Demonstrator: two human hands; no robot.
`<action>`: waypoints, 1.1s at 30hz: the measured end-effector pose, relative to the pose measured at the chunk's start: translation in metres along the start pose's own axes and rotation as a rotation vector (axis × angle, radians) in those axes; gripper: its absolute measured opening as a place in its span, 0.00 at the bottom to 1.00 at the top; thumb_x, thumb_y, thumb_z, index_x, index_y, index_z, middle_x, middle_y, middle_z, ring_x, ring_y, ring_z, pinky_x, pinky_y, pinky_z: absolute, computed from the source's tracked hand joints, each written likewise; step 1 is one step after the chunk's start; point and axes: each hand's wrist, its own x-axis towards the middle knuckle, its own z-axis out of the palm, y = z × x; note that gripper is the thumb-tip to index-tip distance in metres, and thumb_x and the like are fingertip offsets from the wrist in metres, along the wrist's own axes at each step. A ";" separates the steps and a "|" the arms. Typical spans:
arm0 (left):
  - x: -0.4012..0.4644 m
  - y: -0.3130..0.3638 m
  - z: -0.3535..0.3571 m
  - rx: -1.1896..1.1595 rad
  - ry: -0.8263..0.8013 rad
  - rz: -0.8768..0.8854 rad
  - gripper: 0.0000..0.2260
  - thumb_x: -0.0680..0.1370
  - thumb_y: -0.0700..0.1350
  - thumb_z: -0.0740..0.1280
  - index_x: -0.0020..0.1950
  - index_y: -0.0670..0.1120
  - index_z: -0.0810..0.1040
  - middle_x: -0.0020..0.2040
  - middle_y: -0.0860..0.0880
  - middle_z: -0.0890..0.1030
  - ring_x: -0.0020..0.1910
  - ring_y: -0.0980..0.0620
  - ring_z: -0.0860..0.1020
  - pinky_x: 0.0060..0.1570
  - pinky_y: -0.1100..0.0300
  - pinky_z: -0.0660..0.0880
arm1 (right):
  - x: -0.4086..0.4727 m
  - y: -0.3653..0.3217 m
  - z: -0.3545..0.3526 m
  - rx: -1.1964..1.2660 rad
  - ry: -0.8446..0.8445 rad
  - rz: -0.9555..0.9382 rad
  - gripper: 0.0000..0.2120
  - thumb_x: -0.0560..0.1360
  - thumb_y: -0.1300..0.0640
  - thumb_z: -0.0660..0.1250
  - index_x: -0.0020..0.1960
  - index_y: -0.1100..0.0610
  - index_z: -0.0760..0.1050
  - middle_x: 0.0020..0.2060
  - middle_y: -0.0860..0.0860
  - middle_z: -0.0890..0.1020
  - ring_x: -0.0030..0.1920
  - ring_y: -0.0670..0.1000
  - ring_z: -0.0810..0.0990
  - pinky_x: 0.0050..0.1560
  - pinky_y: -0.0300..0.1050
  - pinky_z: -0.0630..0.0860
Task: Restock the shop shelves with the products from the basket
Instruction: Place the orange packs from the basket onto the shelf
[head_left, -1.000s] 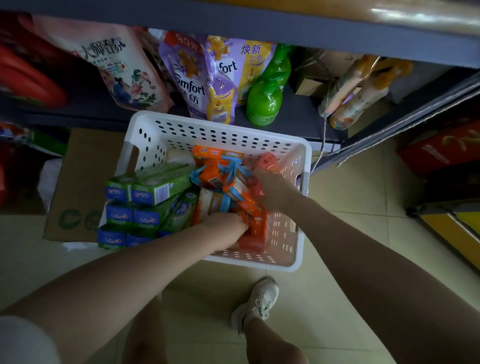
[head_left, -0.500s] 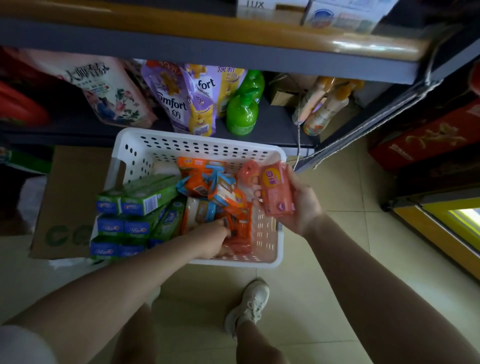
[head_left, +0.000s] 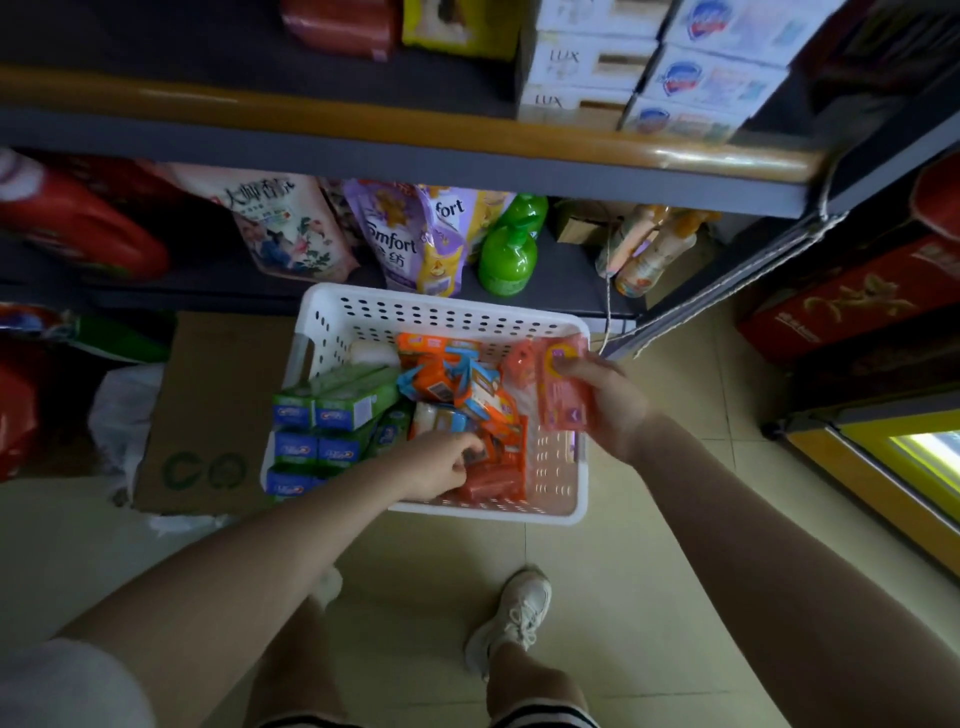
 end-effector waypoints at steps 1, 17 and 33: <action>-0.004 -0.001 -0.003 0.012 -0.015 0.013 0.16 0.79 0.44 0.60 0.66 0.47 0.69 0.59 0.47 0.76 0.50 0.51 0.76 0.45 0.59 0.71 | 0.000 -0.005 0.005 -0.023 0.072 -0.018 0.24 0.70 0.61 0.69 0.64 0.64 0.70 0.49 0.61 0.82 0.39 0.55 0.83 0.35 0.47 0.81; 0.057 0.029 0.035 0.472 -0.042 -0.100 0.13 0.77 0.49 0.63 0.56 0.42 0.74 0.53 0.44 0.79 0.50 0.45 0.78 0.46 0.54 0.76 | -0.002 0.017 -0.047 -0.465 0.132 -0.284 0.16 0.72 0.67 0.67 0.54 0.52 0.70 0.43 0.51 0.77 0.40 0.51 0.79 0.45 0.51 0.79; -0.139 -0.014 -0.155 -0.566 0.637 0.033 0.17 0.71 0.39 0.72 0.54 0.50 0.69 0.45 0.48 0.78 0.31 0.61 0.78 0.30 0.70 0.74 | -0.048 -0.086 0.092 -0.191 -0.125 -0.380 0.13 0.72 0.71 0.64 0.40 0.53 0.69 0.38 0.51 0.77 0.36 0.50 0.79 0.35 0.44 0.78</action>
